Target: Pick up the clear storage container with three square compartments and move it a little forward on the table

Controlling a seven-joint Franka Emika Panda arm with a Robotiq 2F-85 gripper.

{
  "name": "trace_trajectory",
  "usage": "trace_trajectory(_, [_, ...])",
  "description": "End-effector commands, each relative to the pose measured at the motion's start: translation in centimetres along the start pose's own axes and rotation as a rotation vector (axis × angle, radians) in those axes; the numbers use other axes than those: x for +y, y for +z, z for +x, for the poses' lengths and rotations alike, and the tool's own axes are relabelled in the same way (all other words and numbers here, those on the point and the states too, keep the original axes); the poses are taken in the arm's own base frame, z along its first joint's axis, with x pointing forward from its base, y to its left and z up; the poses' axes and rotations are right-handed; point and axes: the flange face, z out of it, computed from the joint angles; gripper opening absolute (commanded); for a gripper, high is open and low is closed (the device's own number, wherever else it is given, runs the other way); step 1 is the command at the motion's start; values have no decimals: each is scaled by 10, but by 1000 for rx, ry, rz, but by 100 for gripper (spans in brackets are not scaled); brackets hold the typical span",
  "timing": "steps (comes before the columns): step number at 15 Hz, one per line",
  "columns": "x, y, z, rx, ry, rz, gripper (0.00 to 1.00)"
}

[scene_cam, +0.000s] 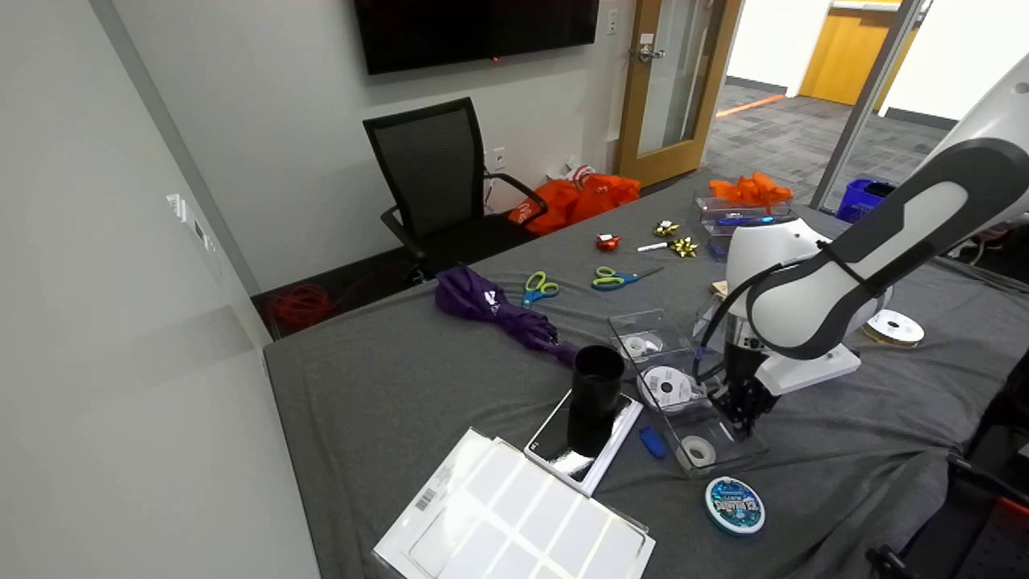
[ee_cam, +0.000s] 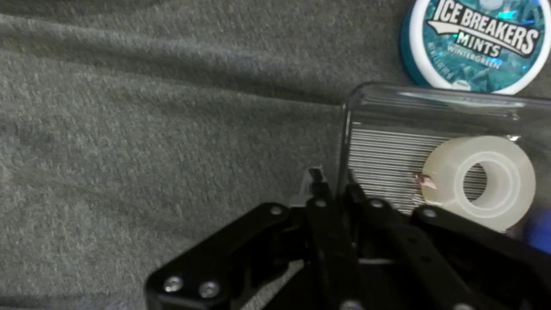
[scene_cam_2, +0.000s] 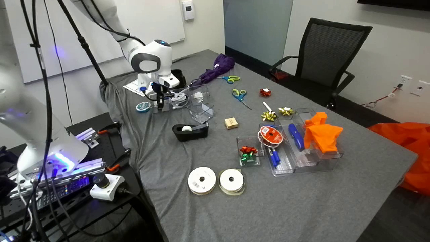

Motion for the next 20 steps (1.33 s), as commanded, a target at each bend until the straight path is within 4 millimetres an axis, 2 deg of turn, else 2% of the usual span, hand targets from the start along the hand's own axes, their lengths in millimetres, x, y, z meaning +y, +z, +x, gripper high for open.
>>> trace_trajectory(1, [1,2,5,18,-17,14,0])
trace_trajectory(5, [0,-6,5,34,-35,22,1])
trace_trajectory(11, [9,-31,4,57,-74,53,1])
trace_trajectory(13, [13,-42,10,71,-74,76,1])
trace_trajectory(20, [29,-85,59,130,-6,117,1])
